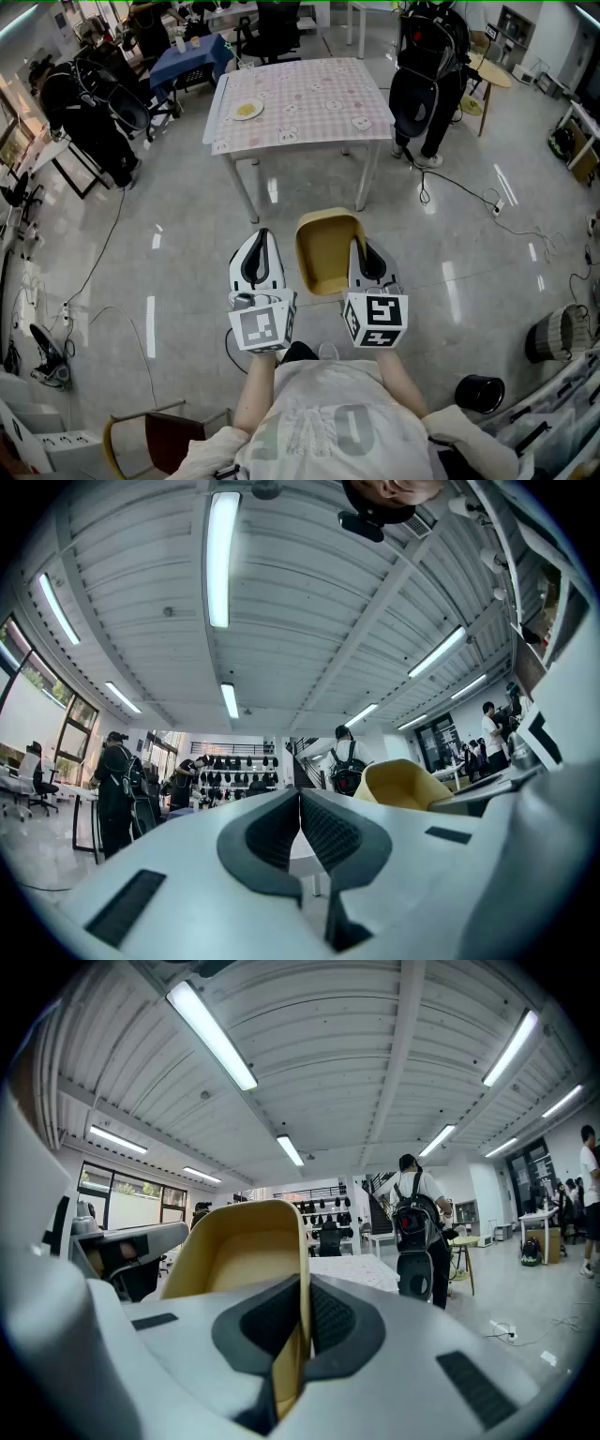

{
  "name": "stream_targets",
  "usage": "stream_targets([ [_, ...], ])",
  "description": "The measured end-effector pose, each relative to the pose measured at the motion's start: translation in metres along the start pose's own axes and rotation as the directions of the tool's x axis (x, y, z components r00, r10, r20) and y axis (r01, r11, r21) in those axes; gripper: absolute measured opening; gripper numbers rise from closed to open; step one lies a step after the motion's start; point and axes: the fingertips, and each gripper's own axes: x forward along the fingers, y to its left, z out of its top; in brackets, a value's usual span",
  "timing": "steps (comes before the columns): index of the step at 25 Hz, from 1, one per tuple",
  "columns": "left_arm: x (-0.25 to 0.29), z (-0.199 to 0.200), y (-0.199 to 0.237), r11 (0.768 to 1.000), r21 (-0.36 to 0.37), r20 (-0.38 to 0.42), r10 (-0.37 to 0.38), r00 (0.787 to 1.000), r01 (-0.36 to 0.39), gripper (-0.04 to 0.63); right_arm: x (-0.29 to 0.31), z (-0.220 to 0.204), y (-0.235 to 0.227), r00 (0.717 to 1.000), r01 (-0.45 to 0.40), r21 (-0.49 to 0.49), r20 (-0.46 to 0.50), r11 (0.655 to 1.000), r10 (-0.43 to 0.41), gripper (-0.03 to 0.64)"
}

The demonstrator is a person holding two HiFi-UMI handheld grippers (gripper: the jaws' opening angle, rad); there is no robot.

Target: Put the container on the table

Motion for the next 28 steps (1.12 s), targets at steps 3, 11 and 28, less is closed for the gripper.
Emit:
stream_targets([
  [3,0.006,-0.003,0.004,1.0,0.0,0.004,0.001,1.0,-0.001,0.029,0.008,-0.001,0.0,1.0,-0.002,0.001,0.002,1.0,0.002,0.031],
  [11,0.005,-0.009,0.008,1.0,-0.012,-0.003,0.014,1.0,-0.015,0.029,0.011,-0.003,0.0,1.0,-0.027,0.023,0.001,0.999,0.027,0.031],
  [28,0.031,-0.023,0.027,0.999,-0.019,-0.035,0.04,0.999,-0.04,0.029,0.04,-0.012,-0.014,1.0,-0.013,0.059,-0.027,0.998,0.015,0.031],
])
